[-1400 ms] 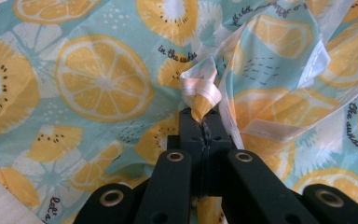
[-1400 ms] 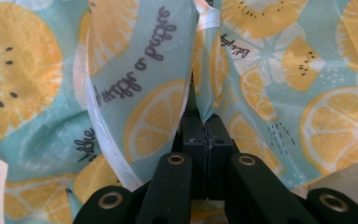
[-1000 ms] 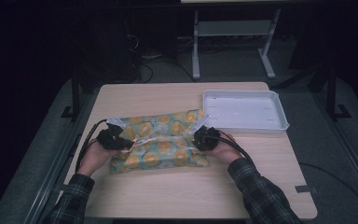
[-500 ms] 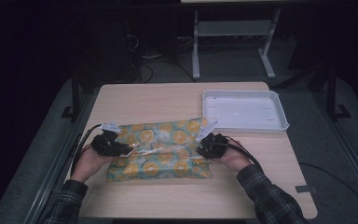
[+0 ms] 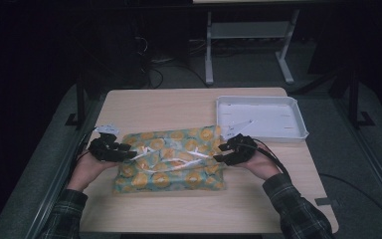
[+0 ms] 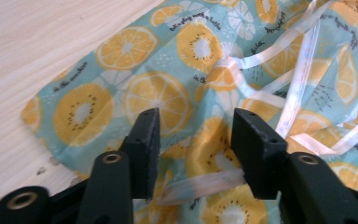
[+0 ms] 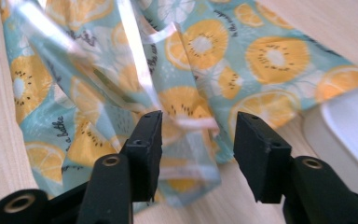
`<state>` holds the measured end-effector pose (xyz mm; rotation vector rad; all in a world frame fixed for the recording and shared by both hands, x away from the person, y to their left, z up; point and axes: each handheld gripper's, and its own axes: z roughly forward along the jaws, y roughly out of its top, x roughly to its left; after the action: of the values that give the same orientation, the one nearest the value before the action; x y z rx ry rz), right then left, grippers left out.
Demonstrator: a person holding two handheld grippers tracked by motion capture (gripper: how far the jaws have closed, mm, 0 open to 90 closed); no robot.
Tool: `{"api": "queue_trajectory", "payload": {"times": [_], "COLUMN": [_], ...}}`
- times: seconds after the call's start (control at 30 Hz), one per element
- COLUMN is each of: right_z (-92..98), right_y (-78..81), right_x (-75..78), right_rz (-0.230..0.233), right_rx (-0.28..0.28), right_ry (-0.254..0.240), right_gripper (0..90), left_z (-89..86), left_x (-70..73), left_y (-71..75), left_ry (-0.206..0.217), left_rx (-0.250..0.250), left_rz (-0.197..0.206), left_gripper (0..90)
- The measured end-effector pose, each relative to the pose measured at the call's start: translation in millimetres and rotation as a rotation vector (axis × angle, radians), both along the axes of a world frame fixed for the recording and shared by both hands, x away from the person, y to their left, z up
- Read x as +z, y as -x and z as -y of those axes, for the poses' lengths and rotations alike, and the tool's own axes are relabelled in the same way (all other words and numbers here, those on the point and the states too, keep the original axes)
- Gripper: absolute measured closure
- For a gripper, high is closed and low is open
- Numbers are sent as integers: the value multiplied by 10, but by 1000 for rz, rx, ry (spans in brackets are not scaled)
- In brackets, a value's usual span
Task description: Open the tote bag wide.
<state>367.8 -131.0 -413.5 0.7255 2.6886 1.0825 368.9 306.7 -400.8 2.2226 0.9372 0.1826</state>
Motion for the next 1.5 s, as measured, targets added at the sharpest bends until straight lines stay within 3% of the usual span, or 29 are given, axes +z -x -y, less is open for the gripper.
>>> {"api": "queue_trajectory", "payload": {"times": [0.03, 0.23, 0.5, 0.7, 0.87, 1.17, 1.4, 1.5], "right_z": [22, 139, 176, 4, -189, -627, -832, -881], "right_y": [10, 20, 30, 23, -15, -108, -190, -200], "right_x": [16, 95, 259, 367, 416, 378, 240, 203], "right_rz": [-9, -6, 8, -4, 10, -14, -55, -55], "right_rx": [-13, -31, -14, 46, 87, 136, 152, 165], "right_ry": [-16, -41, -59, -112, -113, -101, -78, -56], "right_gripper": [497, 461, 483, 479, 478, 484, 513, 571], "left_z": [-14, -150, -346, -388, -389, -387, -368, -362], "left_x": [17, 136, 218, 155, 83, -49, -72, -79], "left_y": [7, 39, 163, 351, 557, 833, 852, 849], "left_ry": [14, -3, -15, -18, -26, -32, -38, -40], "left_rx": [9, 9, 39, 58, 67, 68, 53, 49], "left_rz": [3, 14, 30, 25, 10, -5, -8, -12], "left_gripper": [498, 436, 417, 413, 413, 413, 407, 406]}}
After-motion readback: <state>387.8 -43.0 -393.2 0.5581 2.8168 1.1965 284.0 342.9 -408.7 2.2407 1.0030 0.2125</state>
